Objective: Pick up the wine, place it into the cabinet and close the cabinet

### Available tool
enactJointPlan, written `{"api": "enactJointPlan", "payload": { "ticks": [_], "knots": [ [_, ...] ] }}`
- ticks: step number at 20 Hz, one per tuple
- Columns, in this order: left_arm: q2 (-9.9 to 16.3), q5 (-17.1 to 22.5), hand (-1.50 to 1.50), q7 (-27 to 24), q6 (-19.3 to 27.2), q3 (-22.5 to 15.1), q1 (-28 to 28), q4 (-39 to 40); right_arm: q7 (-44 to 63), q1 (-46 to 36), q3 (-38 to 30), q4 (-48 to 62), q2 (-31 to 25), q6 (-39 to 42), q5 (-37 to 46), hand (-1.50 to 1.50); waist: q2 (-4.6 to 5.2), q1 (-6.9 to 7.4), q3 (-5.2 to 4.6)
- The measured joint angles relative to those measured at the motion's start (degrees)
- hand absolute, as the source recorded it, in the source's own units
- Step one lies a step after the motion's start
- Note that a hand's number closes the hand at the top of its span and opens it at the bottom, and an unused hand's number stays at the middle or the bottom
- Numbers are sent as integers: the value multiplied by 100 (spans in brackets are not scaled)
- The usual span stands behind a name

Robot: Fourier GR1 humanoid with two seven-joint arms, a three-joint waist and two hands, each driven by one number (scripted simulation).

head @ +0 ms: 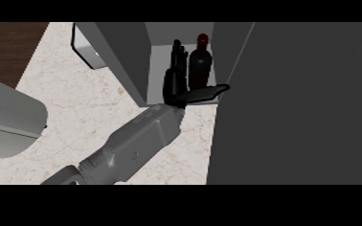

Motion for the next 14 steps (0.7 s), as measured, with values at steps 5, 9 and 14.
{"api": "enactJointPlan", "payload": {
  "ticks": [5, 9, 14],
  "knots": [
    [4, -300, -150, -79, 194, 17, 271, -393, 135, 73, -200, -144, -94, -19, -119, -150, -30, 120, 1],
    [59, -729, -150, -102, 189, 124, 630, -676, 281, -59, -247, -163, -116, -107, -114, -150, -45, 199, 2],
    [164, -1271, -150, -75, 239, 248, 1093, -1203, 133, 38, -44, -153, -28, -140, 159, -150, -53, 235, 2]
  ]
}}
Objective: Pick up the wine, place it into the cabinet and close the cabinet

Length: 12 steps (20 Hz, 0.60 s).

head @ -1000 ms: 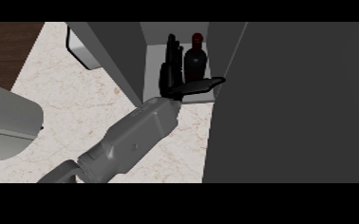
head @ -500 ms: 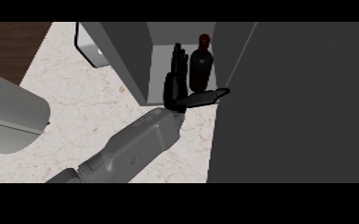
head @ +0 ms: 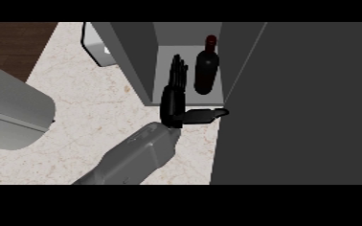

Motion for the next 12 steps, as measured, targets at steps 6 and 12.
{"api": "enactJointPlan", "payload": {
  "ticks": [6, 12],
  "knots": [
    [478, -598, -150, 259, -90, -43, 619, -1001, 104, -13, -104, -93, -54, -16, -83, -150, -6, 21, 0],
    [1203, -1104, -150, 647, -29, -159, 1264, -2421, -69, 125, -187, -127, -106, 43, 26, -150, -12, 42, 1]
  ]
}}
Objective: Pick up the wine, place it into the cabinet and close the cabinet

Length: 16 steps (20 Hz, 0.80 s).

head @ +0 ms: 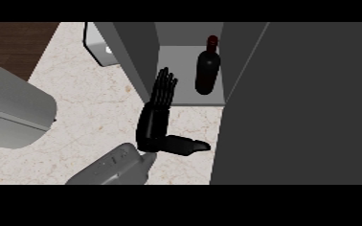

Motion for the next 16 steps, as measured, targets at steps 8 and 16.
{"api": "enactJointPlan", "payload": {
  "ticks": [8, 16],
  "knots": [
    [1235, -373, 150, 429, -371, 46, 816, -1739, 2, 149, 83, -106, -320, 527, -338, 150, -4, 19, 3],
    [2360, -447, 150, 512, -833, 327, 1810, -3100, 108, 372, 501, -144, -541, 1140, -528, 150, -10, 36, 0]
  ]
}}
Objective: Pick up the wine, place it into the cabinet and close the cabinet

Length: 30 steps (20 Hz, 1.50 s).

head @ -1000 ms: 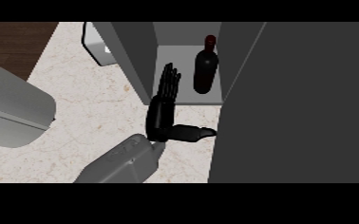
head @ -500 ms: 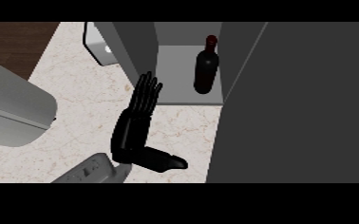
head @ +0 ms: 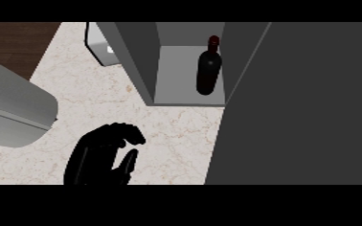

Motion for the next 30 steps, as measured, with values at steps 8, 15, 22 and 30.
{"api": "enactJointPlan", "payload": {
  "ticks": [8, 15, 22, 30],
  "knots": [
    [950, 215, -150, -158, -732, 688, 929, -410, 471, -113, 1397, -9, 491, -194, -4, 150, 1, 2, -6],
    [1655, 651, -150, -534, -1688, 1501, 1898, -410, 976, -459, 2732, -16, 737, -872, 415, 150, -14, 18, -13],
    [2215, 1090, -150, -765, -2386, 2216, 2654, -282, 1257, -1256, 3794, 260, 632, -2043, 1121, 150, -46, 117, -24],
    [2652, 1283, -150, -977, -3136, 2786, 3205, 62, 1074, -2177, 4071, 309, 3, -3427, 1353, 150, -47, 224, -32]
  ]
}}
